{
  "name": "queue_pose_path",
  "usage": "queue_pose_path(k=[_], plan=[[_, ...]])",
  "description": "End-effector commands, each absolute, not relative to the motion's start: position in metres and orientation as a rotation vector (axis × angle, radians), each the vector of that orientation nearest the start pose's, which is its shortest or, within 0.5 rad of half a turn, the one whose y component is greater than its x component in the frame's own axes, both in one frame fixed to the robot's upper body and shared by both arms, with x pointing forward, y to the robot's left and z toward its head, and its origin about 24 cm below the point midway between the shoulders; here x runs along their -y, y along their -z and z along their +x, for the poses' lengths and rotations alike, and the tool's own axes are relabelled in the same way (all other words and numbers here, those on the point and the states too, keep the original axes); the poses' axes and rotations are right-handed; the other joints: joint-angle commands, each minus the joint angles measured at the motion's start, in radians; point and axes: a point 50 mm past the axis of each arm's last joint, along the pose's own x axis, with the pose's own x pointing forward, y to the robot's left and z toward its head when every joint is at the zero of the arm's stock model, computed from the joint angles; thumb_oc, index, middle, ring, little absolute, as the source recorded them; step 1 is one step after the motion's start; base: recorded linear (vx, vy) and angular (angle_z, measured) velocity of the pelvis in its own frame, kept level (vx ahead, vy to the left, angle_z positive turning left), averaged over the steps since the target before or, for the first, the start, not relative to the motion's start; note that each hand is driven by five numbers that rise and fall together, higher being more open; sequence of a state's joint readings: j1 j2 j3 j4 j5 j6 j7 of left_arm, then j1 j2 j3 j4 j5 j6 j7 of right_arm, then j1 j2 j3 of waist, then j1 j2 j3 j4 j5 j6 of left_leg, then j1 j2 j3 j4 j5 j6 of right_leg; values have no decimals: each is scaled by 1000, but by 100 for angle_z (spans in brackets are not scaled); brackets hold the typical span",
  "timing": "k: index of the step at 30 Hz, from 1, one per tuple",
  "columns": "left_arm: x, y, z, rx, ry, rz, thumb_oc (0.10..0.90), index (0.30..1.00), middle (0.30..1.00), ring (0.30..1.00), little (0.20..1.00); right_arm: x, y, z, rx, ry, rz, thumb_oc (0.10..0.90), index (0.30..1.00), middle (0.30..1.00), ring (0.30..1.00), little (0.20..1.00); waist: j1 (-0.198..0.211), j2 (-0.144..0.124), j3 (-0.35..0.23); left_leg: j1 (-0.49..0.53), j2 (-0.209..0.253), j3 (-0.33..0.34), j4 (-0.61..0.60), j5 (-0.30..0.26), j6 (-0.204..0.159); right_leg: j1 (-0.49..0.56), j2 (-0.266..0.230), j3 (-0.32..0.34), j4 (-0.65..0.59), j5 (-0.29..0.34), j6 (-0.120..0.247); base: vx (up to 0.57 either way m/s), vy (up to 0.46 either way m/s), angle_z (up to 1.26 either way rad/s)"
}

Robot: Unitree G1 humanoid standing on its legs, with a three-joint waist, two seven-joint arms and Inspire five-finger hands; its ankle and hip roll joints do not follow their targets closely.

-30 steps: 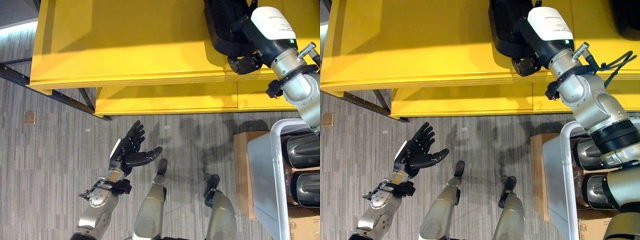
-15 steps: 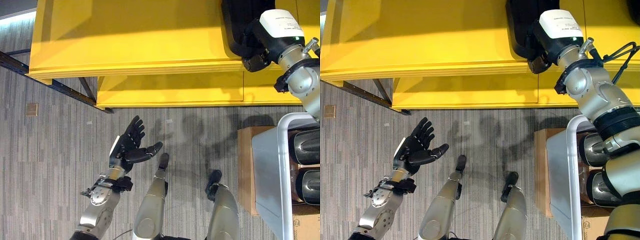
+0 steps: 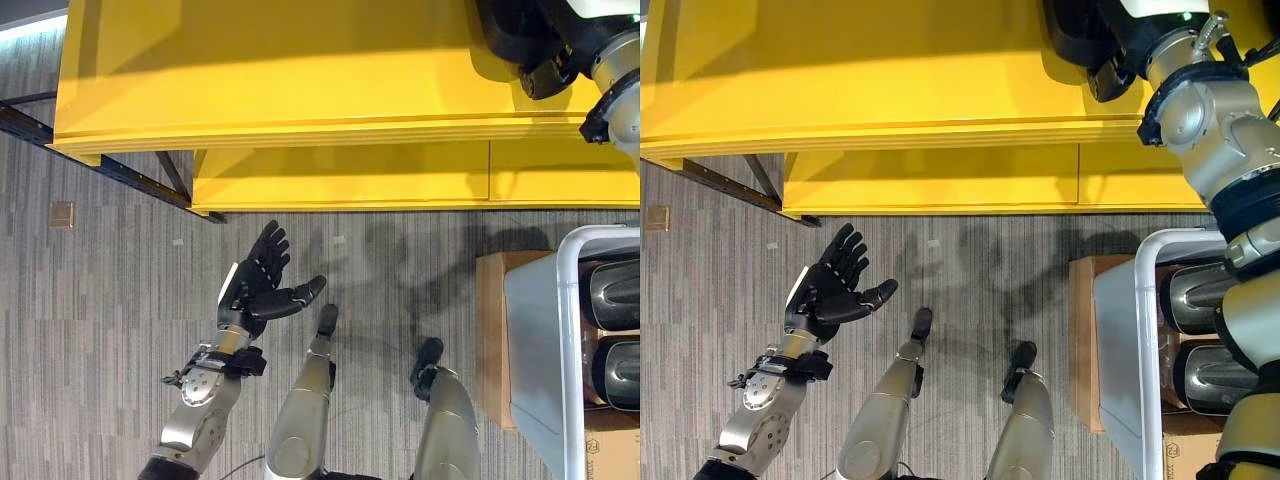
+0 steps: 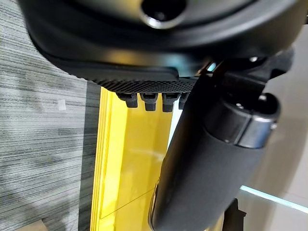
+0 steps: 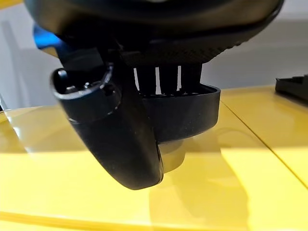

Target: Move parts from the plastic box to the shelf.

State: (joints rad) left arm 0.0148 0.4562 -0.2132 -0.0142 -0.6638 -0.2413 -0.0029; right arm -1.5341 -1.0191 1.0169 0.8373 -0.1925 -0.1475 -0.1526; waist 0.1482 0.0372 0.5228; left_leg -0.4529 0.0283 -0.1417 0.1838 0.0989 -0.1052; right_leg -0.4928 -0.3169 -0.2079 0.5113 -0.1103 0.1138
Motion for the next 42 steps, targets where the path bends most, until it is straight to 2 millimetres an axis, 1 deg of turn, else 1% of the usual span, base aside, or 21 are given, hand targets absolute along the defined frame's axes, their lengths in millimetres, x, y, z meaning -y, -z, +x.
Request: queue_pose_path(k=[1,8,16,17,18,19,26,28,37,42], plan=[[-189,-109,240,356,224,-231,900,1000,1000,1000,1000,234,-454,337,787,497,-1524,400,300,300,300,300,22,-26,-58,8,104,58,97,-133,-18,39,-42,21,-71,65,19,0,0,0],[-193,-112,240,369,211,-219,900,1000,1000,1000,1000,242,-462,333,750,542,-1564,400,300,300,300,300,31,-35,-64,-11,101,47,88,-127,-20,33,-38,10,-71,59,18,26,-13,3],[-195,-113,240,375,206,-217,900,1000,1000,1000,1000,244,-462,335,734,551,-1576,400,300,300,300,300,38,-37,-62,-27,97,42,91,-127,-19,23,-38,8,-74,62,18,14,-4,4],[-195,-113,240,375,206,-217,900,1000,1000,1000,1000,244,-462,335,734,551,-1576,494,432,432,432,432,38,-37,-62,-27,97,42,91,-127,-19,23,-38,8,-74,62,18,0,0,0],[-195,-114,240,378,206,-215,900,1000,1000,1000,1000,244,-460,336,716,546,-1598,641,638,638,638,638,38,-38,-61,-29,97,43,93,-128,-20,21,-37,9,-73,62,18,0,0,0],[-195,-114,240,380,202,-214,900,1000,1000,1000,1000,245,-458,338,698,546,-1623,900,1000,1000,1000,1000,39,-40,-60,-30,97,43,94,-128,-19,20,-37,9,-71,61,18,0,0,0],[-198,-116,240,390,179,-218,900,1000,1000,1000,1000,238,-454,344,686,520,-1653,900,1000,1000,1000,1000,36,-46,-53,-36,97,43,101,-131,-20,15,-33,12,-64,57,16,0,0,0],[-199,-117,240,393,175,-218,900,1000,1000,1000,1000,233,-454,345,696,511,-1660,900,1000,1000,1000,1000,36,-46,-50,-36,99,43,102,-130,-20,12,-32,14,-61,58,16,0,0,0],[-203,-118,241,400,158,-215,900,1000,1000,1000,1000,224,-453,347,721,488,-1678,900,1000,1000,1000,1000,35,-52,-45,-29,100,41,100,-128,-22,18,-29,12,-61,55,17,0,0,0],[-204,-118,241,396,159,-207,900,1000,1000,1000,1000,216,-453,347,754,461,-1676,900,1000,1000,1000,1000,36,-56,-43,-27,100,38,106,-130,-22,24,-28,10,-60,56,17,0,0,0]])
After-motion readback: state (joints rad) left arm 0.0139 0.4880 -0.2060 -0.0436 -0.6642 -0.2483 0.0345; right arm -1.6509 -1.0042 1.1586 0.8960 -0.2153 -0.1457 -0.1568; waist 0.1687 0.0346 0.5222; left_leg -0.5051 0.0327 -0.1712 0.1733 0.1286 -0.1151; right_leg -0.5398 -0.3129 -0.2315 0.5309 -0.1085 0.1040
